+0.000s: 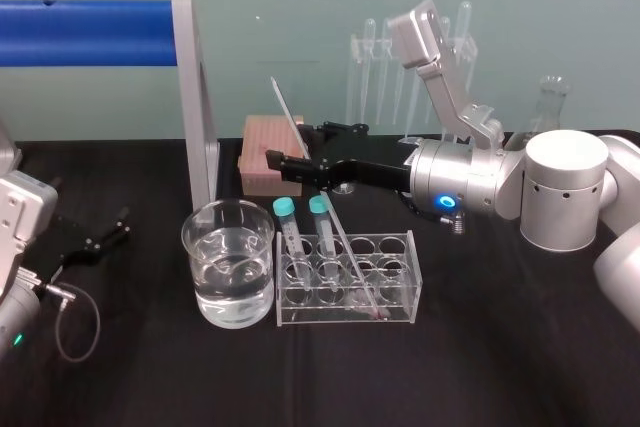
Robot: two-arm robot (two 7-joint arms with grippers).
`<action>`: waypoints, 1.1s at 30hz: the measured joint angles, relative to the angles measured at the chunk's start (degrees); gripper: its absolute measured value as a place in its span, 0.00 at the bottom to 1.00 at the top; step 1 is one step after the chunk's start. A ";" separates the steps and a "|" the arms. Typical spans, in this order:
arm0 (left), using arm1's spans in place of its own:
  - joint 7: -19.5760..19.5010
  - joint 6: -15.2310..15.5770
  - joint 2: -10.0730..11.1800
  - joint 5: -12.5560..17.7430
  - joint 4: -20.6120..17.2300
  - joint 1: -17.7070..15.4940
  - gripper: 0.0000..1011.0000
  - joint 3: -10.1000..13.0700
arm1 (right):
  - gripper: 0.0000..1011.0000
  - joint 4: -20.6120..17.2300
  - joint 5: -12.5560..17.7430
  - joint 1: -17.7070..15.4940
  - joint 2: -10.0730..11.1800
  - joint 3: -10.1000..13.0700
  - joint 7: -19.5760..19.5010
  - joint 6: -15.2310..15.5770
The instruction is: Hold the thermometer with one hand and immerse one end into the beaker, then reinsert it into the test tube rack.
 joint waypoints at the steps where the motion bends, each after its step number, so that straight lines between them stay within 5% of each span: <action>1: 0.00 0.00 0.00 0.00 0.00 0.00 1.00 0.00 | 0.68 0.00 0.01 0.00 0.00 0.00 0.00 0.00; 20: 0.00 0.00 0.00 0.00 0.00 0.00 1.00 0.00 | 0.07 -0.08 0.11 -0.06 0.00 0.07 -0.05 0.00; 29: 0.00 0.00 0.00 0.00 0.00 0.00 1.00 0.00 | 0.06 -0.06 0.42 -0.68 -0.02 0.41 -0.01 -0.48; 33: 0.00 0.00 0.00 0.00 0.00 0.00 1.00 0.00 | 0.06 -0.38 1.33 -1.99 -0.03 1.56 0.48 -3.00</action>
